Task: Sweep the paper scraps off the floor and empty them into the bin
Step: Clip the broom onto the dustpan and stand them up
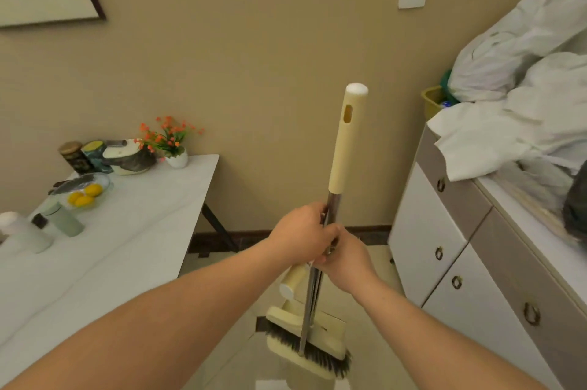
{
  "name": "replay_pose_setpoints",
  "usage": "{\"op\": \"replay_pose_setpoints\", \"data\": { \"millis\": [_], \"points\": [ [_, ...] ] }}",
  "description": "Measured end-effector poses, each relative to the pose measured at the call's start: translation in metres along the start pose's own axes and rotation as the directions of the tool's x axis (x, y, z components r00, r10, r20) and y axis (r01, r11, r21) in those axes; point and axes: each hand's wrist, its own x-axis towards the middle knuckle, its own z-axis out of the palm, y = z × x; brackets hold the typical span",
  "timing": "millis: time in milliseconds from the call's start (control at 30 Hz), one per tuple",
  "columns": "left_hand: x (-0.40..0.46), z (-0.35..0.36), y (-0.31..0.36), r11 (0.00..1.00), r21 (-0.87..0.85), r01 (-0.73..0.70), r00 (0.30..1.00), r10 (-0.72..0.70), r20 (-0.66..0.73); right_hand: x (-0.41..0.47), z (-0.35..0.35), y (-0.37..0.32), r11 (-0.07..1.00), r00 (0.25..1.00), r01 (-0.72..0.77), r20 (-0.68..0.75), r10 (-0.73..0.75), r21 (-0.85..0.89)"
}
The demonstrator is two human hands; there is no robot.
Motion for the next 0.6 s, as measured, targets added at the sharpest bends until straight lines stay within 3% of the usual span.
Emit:
{"op": "replay_pose_setpoints", "data": {
  "millis": [200, 367, 500, 600],
  "points": [
    [0.066, -0.008, 0.022, 0.982, -0.138, 0.129, 0.989, -0.138, -0.057, 0.079, -0.040, 0.007, 0.994, 0.992, 0.102, 0.083, -0.099, -0.030],
    [0.115, -0.007, 0.021, 0.927, -0.325, 0.188, 0.981, -0.194, 0.015, 0.125, -0.056, 0.008, 0.980, 0.971, 0.039, 0.224, -0.083, 0.195],
    [0.167, -0.004, 0.012, 0.888, -0.413, 0.204, 0.979, -0.193, 0.068, 0.165, -0.067, 0.017, 0.952, 0.968, -0.162, 0.231, 0.102, 0.260],
    [0.199, -0.002, 0.005, 0.872, -0.439, 0.216, 0.975, -0.171, 0.139, 0.186, -0.076, 0.022, 0.792, 0.908, -0.408, 0.290, 0.302, 0.453]
  ]
}}
